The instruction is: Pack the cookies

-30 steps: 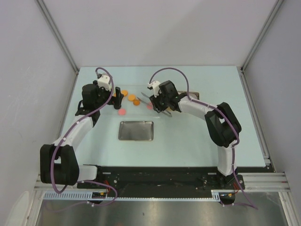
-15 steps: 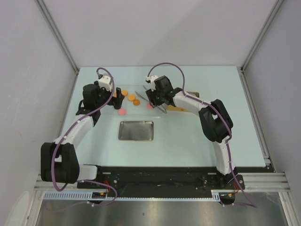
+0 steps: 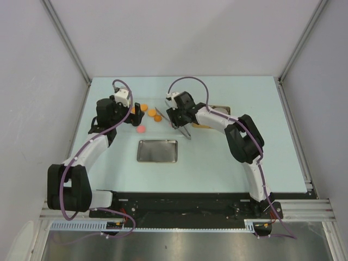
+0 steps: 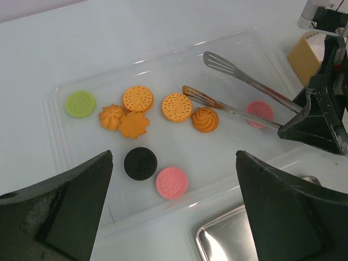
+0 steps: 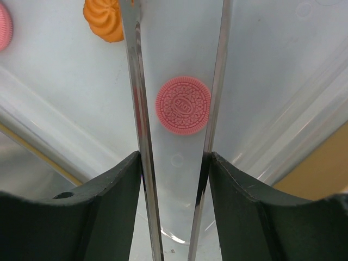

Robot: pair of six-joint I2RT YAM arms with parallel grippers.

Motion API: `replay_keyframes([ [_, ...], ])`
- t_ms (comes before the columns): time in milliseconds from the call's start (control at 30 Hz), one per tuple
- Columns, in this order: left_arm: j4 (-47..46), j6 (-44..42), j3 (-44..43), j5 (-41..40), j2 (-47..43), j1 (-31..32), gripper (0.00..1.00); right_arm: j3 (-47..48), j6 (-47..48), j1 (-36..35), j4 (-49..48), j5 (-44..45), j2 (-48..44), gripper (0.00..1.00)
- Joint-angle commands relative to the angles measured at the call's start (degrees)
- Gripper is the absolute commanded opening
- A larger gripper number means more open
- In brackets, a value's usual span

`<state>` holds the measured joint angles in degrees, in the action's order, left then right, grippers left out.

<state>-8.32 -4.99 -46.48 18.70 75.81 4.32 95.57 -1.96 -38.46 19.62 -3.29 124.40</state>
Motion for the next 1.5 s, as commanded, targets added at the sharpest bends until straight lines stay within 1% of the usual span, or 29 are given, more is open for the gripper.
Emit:
replay_keyframes([
  [0,-1.18,-0.54,0.69,1.61,-0.31,0.16,1.00,0.41,-0.24,-1.27,-0.37,1.09,-0.03,0.58],
  [167,-0.12,-0.63,0.69,1.17,-0.75,0.87,1.00,1.81,0.46,-2.06,0.59,1.00,-0.82,0.64],
  [200,-0.03,-0.46,0.69,1.08,-0.75,1.04,1.00,2.25,0.55,-2.15,1.03,1.00,-0.82,0.68],
  [433,0.93,-0.19,0.51,0.55,-1.98,2.45,1.00,5.77,0.29,-2.50,3.06,-1.80,-0.47,0.72],
  [567,1.64,0.33,0.51,0.55,-2.51,3.33,1.00,5.77,-0.59,-2.41,2.62,-3.57,-3.01,0.76],
  [667,2.43,1.48,0.51,0.20,-2.95,4.47,1.00,6.03,-0.77,-1.80,2.53,-0.85,-4.60,0.77],
  [733,3.13,2.09,0.51,-0.68,-3.04,5.96,1.00,6.38,-0.94,-0.74,3.06,3.27,-6.00,0.78],
  [800,3.57,2.18,0.60,-3.12,-3.04,8.24,1.00,6.47,-0.95,0.39,3.41,8.01,-7.49,0.78],
  [967,5.15,4.55,-0.19,-6.57,-2.34,11.85,1.00,5.07,-0.59,4.35,3.24,13.82,-11.10,0.78],
  [1067,7.17,7.27,-2.47,-8.85,-1.02,14.48,1.00,3.84,0.46,6.72,2.80,14.89,-13.65,0.78],
  [1100,7.87,8.67,-4.56,-9.81,-0.41,16.06,1.00,3.31,0.72,7.34,2.45,14.80,-14.35,0.78],
  [1167,12.87,10.96,-7.73,-13.68,1.87,17.56,1.00,1.65,1.43,9.53,1.92,14.80,-16.29,0.78],
  [1200,15.24,13.41,-12.10,-13.43,5.19,18.09,1.00,1.20,1.69,10.15,1.57,14.54,-16.73,0.78],
  [1233,20.57,14.74,-14.58,-13.51,7.49,18.36,1.00,0.94,1.78,11.03,1.48,14.19,-17.08,0.79],
  [1300,24.47,18.07,-20.11,-12.81,12.75,18.62,1.00,-0.20,1.78,12.87,1.48,14.27,-17.96,0.78],
  [1333,26.92,18.61,-21.45,-12.98,14.17,18.80,1.00,-0.73,1.78,13.49,1.22,14.19,-18.22,0.79],
  [1367,27.82,19.23,-22.59,-13.68,15.41,18.89,1.00,-1.17,3.17,13.93,1.04,14.01,-18.66,0.79],
  [1467,29.67,21.16,-25.67,-16.05,19.54,19.76,1.00,-3.72,3.01,16.39,-0.36,12.96,-19.98,0.79],
])
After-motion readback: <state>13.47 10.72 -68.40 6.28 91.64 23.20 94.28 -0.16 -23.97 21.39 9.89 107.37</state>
